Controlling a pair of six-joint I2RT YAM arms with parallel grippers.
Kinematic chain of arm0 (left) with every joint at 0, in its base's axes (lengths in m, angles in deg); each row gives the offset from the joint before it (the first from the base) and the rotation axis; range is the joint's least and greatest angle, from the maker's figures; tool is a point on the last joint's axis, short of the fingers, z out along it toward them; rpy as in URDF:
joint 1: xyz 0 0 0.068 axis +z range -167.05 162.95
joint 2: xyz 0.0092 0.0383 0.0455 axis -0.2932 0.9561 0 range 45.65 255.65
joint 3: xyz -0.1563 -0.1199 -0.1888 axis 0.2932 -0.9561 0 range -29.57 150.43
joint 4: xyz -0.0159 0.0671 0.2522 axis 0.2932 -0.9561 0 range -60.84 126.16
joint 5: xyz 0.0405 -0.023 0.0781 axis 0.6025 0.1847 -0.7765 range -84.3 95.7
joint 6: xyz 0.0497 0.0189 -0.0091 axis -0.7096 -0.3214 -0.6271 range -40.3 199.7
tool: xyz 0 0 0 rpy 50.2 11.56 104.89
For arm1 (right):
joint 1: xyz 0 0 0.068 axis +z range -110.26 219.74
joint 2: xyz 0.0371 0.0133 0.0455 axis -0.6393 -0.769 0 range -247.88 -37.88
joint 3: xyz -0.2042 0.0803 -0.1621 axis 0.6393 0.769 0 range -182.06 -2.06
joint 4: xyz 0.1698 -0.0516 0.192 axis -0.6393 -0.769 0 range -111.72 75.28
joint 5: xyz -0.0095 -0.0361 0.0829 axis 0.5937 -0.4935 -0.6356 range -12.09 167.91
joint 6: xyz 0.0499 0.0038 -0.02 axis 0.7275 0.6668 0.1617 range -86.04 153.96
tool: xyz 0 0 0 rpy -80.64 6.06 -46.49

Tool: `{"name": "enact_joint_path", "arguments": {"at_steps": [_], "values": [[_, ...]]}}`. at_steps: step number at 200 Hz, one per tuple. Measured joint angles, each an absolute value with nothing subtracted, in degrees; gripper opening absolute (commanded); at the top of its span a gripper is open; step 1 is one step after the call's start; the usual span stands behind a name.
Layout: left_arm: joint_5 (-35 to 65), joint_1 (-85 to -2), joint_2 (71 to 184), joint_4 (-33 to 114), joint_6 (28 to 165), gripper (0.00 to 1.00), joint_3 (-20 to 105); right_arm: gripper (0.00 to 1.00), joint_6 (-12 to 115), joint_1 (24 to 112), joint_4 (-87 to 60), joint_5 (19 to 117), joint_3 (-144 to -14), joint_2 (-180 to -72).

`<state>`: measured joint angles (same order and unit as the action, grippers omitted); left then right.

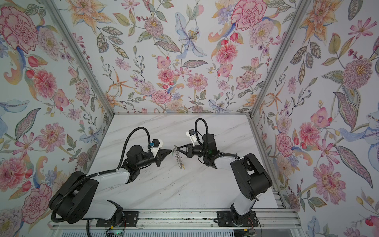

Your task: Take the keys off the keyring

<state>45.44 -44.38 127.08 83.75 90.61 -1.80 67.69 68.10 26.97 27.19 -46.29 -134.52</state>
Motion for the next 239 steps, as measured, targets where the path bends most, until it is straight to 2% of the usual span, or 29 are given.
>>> {"name": "enact_joint_path", "arguments": {"at_steps": [60,91,124,145,190,239], "values": [[46.0,-44.4,127.1,83.9,90.6,0.00,-1.8,0.16,62.9,68.2,19.9,26.8,-45.2,-133.9],[46.1,-44.4,127.6,83.9,90.6,0.00,-1.6,0.17,60.8,68.1,16.4,26.7,-43.5,-131.6],[47.2,-44.4,128.5,83.7,90.6,0.00,-1.1,0.28,58.1,67.0,15.3,25.1,-44.0,-130.2],[47.6,-44.4,128.6,83.7,90.6,0.00,-0.8,0.31,55.9,66.2,14.4,22.1,-46.4,-131.0],[47.9,-44.4,128.6,83.7,90.6,0.00,-0.7,0.32,52.5,67.1,13.2,18.6,-53.1,-134.9],[48.7,-44.4,128.6,83.7,90.6,0.00,-0.7,0.32,50.3,69.0,10.1,18.1,-54.2,-136.2]]}}
